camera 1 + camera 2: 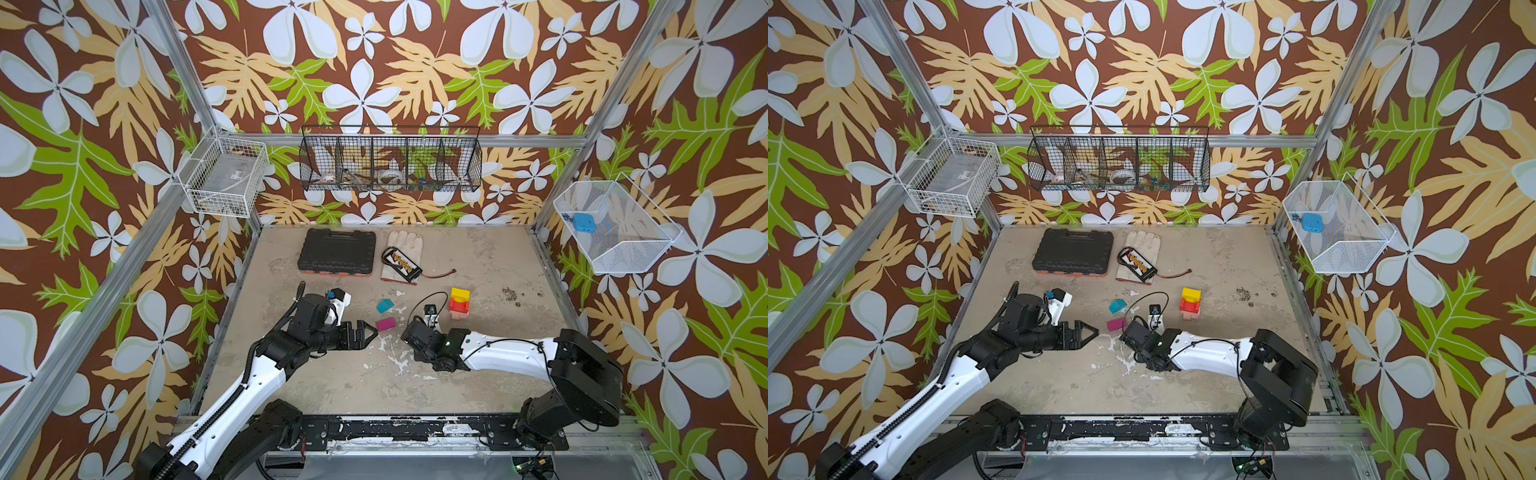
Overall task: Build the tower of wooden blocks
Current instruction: 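Close the right gripper on the orange block and lift it, then carry the orange block with the right gripper over the tower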
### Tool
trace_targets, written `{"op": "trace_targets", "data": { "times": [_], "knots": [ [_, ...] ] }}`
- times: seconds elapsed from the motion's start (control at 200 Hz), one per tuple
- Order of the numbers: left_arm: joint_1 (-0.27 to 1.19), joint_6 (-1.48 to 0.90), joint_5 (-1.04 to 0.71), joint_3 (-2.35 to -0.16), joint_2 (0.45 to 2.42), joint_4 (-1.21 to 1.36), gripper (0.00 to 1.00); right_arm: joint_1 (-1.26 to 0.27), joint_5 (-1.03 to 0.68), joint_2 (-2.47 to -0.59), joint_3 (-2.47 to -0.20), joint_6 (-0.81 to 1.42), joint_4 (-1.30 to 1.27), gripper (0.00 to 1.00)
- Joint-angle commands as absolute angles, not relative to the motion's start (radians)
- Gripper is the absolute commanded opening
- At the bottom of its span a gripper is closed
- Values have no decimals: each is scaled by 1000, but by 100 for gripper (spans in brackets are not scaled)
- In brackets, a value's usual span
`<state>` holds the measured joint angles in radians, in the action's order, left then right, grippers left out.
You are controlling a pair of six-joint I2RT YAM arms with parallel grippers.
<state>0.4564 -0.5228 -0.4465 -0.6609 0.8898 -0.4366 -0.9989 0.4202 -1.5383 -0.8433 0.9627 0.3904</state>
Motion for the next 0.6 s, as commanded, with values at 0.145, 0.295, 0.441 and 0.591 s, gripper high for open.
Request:
{"op": "trace_targets", "data": {
  "times": [0.145,0.295,0.441,0.591],
  "knots": [
    [459,-523,-449,-660,890,-422,100,-962,532,-1385,-849,936,537,40],
    [459,-524,-451,-659,891,-420,100,-911,552,-1300,-866,877,583,39],
    [459,-524,-449,-660,890,-420,100,-818,528,-1240,-878,797,577,37],
    [459,-524,-449,-660,892,-420,100,-677,458,-1233,-899,712,559,33]
  ]
}}
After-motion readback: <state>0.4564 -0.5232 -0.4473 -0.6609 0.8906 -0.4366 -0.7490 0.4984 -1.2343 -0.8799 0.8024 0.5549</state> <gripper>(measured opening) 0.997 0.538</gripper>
